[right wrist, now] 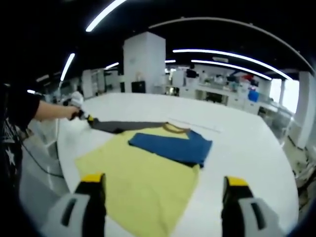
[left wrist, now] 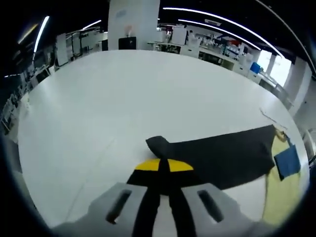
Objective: Fold the garment on the visible template until the final outline fits inside the template.
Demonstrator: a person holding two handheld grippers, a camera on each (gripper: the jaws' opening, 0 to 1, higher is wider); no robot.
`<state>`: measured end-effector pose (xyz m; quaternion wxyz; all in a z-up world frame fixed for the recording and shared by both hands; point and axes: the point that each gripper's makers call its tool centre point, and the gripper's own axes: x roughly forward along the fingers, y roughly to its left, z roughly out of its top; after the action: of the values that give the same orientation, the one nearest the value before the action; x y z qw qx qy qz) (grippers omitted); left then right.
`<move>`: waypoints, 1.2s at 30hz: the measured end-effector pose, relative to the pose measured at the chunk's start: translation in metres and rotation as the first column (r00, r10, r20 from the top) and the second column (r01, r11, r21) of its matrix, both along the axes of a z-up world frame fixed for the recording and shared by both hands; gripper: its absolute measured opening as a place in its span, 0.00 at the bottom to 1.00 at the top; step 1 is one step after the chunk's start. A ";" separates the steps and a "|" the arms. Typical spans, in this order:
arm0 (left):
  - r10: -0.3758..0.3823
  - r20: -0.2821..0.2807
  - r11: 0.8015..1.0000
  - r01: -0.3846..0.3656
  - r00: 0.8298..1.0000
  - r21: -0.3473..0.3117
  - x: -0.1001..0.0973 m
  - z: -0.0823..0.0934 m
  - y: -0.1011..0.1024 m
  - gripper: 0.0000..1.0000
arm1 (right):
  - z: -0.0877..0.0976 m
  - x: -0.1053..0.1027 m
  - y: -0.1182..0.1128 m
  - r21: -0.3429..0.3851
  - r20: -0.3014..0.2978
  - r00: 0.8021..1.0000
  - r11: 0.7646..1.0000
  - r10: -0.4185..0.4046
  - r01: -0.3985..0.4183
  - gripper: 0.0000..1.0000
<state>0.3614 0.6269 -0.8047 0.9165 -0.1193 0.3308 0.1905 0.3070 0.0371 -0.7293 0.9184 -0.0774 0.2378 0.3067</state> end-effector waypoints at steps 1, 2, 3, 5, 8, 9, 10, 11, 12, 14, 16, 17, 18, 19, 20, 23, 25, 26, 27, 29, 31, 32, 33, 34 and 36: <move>-0.006 0.008 1.000 0.007 1.000 -0.007 0.003 0.002 -0.003 0.00 | 0.000 -0.001 0.000 0.002 0.000 1.000 1.000 0.001 -0.001 0.99; -0.008 0.013 1.000 0.008 1.000 -0.011 0.004 0.003 -0.005 0.00 | 0.000 -0.001 0.001 0.007 0.000 1.000 1.000 0.005 -0.005 0.99; -0.010 0.017 1.000 0.010 1.000 -0.018 0.006 0.004 -0.008 0.00 | -0.001 -0.002 0.001 0.010 -0.002 1.000 1.000 0.006 -0.006 0.99; -0.022 0.029 0.999 0.023 0.999 -0.024 0.012 0.008 -0.015 0.00 | -0.001 -0.003 0.001 0.013 -0.003 1.000 1.000 0.009 -0.009 0.99; -0.057 0.039 0.998 0.058 0.998 -0.026 0.019 0.013 -0.031 0.00 | -0.001 -0.004 0.003 0.015 -0.003 1.000 1.000 0.014 -0.014 0.99; -0.065 0.044 0.997 0.066 0.997 -0.032 0.020 0.013 -0.034 0.00 | -0.001 -0.006 0.004 0.021 -0.004 1.000 1.000 0.017 -0.017 0.99; -0.064 0.055 0.997 0.067 0.996 -0.048 0.023 0.014 -0.039 0.00 | -0.001 -0.006 0.005 0.023 -0.006 1.000 1.000 0.019 -0.019 0.99; -0.064 0.058 0.996 0.067 0.996 -0.052 0.024 0.014 -0.040 0.00 | -0.001 -0.007 0.005 0.024 -0.009 1.000 0.999 0.022 -0.022 0.99; -0.069 0.062 0.996 0.073 0.996 -0.055 0.025 0.014 -0.043 0.00 | -0.002 -0.009 0.007 0.023 -0.016 1.000 0.999 0.026 -0.026 0.99; -0.098 0.066 0.994 0.101 0.993 -0.043 0.031 0.019 -0.053 0.00 | -0.003 -0.011 0.007 0.016 -0.014 0.999 0.999 0.029 -0.029 0.99; -0.110 0.078 0.992 0.114 0.991 -0.046 0.036 0.023 -0.062 0.00 | -0.003 -0.012 0.006 0.015 -0.011 1.000 0.999 0.029 -0.029 0.99; -0.117 0.089 0.991 0.122 0.989 -0.050 0.040 0.027 -0.068 0.00 | -0.003 -0.012 0.005 0.020 -0.011 1.000 0.999 0.027 -0.027 0.99; -0.120 0.096 0.991 0.125 0.988 -0.053 0.042 0.029 -0.071 0.00 | -0.002 -0.013 0.005 0.024 -0.010 1.000 0.999 0.027 -0.026 0.99; -0.131 0.105 0.989 0.137 0.986 -0.052 0.047 0.032 -0.075 0.00 | -0.002 -0.013 0.005 0.025 -0.011 1.000 0.999 0.027 -0.027 0.99; -0.136 0.108 0.989 0.142 0.985 -0.050 0.048 0.034 -0.078 0.00 | -0.003 -0.013 0.005 0.025 -0.010 1.000 0.999 0.029 -0.028 0.99; -0.163 0.116 0.984 0.169 0.980 -0.047 0.055 0.038 -0.091 0.00 | -0.002 -0.016 0.007 0.028 -0.008 0.999 0.999 0.037 -0.037 0.99; -0.170 0.116 0.984 0.175 0.979 -0.040 0.054 0.040 -0.102 0.00 | -0.002 -0.017 0.008 0.031 -0.007 0.999 0.999 0.041 -0.041 0.99; -0.170 0.116 0.984 0.176 0.979 -0.040 0.055 0.041 -0.104 0.00 | -0.002 -0.018 0.009 0.033 -0.007 0.999 0.999 0.043 -0.043 0.99; -0.167 0.120 0.984 0.174 0.979 -0.047 0.057 0.041 -0.107 0.00 | -0.003 -0.019 0.011 0.036 -0.008 0.999 0.998 0.048 -0.048 0.99; -0.176 0.127 0.981 0.185 0.976 -0.057 0.069 0.039 -0.103 0.00 | -0.004 -0.020 0.012 0.038 -0.011 0.998 0.998 0.055 -0.054 0.99; -0.185 0.136 0.979 0.194 0.973 -0.060 0.071 0.041 -0.111 0.00 | -0.005 -0.022 0.014 0.037 -0.016 0.998 0.998 0.059 -0.058 0.99; -0.189 0.140 0.978 0.199 0.972 -0.059 0.073 0.043 -0.115 0.00 | -0.006 -0.022 0.013 0.036 -0.018 0.998 0.998 0.060 -0.060 0.99; -0.192 0.146 0.978 0.202 0.971 -0.058 0.068 0.048 -0.128 0.00 | -0.005 -0.022 0.013 0.034 -0.016 0.998 0.997 0.063 -0.063 0.99; -0.201 0.150 0.976 0.211 0.968 -0.054 0.069 0.050 -0.133 0.00 | -0.005 -0.022 0.014 0.035 -0.015 0.998 0.997 0.065 -0.064 0.99; -0.224 0.158 0.971 0.235 0.962 -0.050 0.071 0.050 -0.135 0.00 | -0.004 -0.022 0.013 0.034 -0.012 0.998 0.997 0.067 -0.067 0.99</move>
<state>0.4323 0.4918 -0.7549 0.9503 -0.1254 0.2781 0.0620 0.2848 0.0503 -0.7329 0.9071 -0.0680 0.2361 0.3418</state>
